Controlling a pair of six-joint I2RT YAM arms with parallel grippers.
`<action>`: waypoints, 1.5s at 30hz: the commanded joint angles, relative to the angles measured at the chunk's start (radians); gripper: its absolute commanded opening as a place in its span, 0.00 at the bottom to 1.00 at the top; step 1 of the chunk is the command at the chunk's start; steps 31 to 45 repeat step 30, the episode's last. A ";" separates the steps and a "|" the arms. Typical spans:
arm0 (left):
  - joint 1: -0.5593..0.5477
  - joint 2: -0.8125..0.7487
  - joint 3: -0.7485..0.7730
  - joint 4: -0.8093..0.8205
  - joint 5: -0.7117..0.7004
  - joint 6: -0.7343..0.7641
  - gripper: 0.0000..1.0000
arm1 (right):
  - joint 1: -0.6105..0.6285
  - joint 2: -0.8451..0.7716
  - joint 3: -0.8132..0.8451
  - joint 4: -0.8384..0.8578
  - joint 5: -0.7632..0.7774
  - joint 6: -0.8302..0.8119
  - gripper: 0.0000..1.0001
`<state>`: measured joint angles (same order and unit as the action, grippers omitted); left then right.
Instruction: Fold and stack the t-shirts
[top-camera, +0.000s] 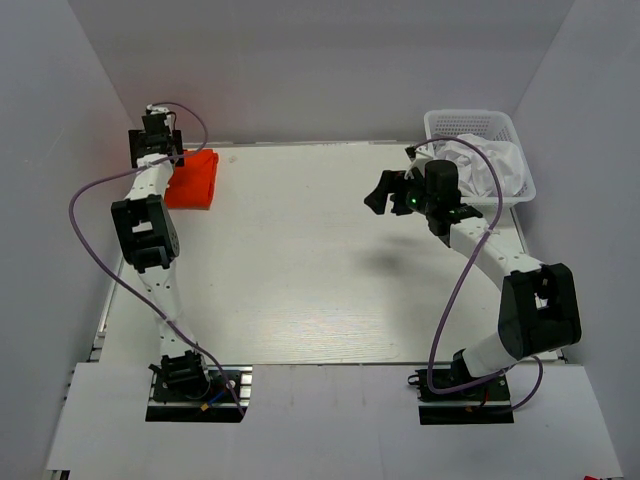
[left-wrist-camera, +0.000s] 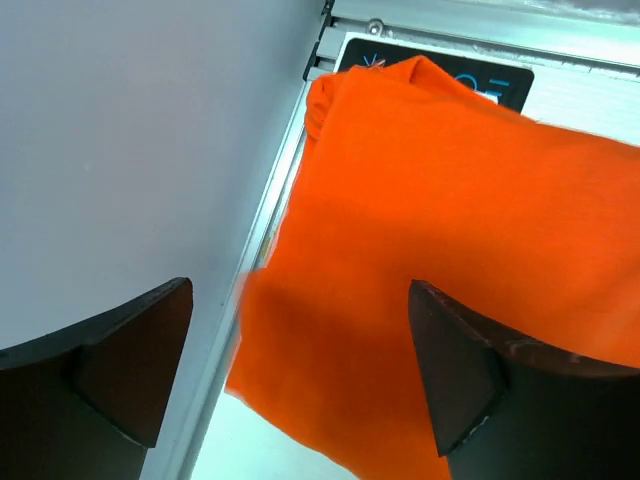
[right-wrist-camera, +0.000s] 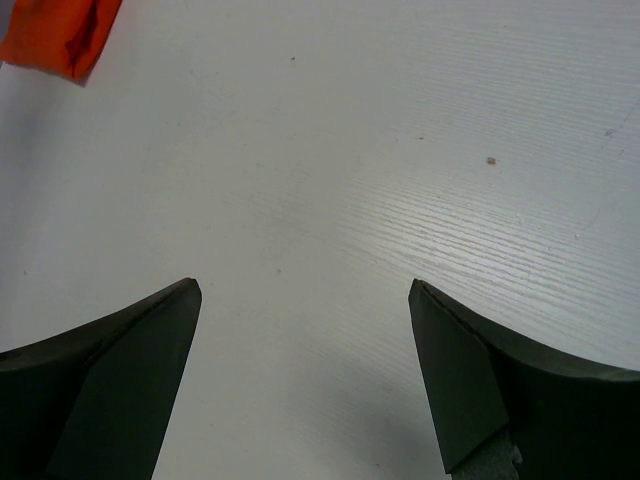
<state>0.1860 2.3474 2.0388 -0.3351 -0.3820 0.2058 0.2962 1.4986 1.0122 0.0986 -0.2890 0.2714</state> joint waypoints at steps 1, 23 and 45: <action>-0.005 -0.037 0.035 -0.051 -0.041 -0.023 1.00 | -0.003 -0.031 0.034 0.003 0.013 -0.034 0.90; -0.575 -1.106 -1.327 0.384 0.414 -0.709 1.00 | 0.000 -0.527 -0.527 0.039 0.284 0.089 0.90; -0.629 -1.226 -1.350 0.290 0.267 -0.695 1.00 | 0.003 -0.564 -0.592 0.090 0.209 0.103 0.90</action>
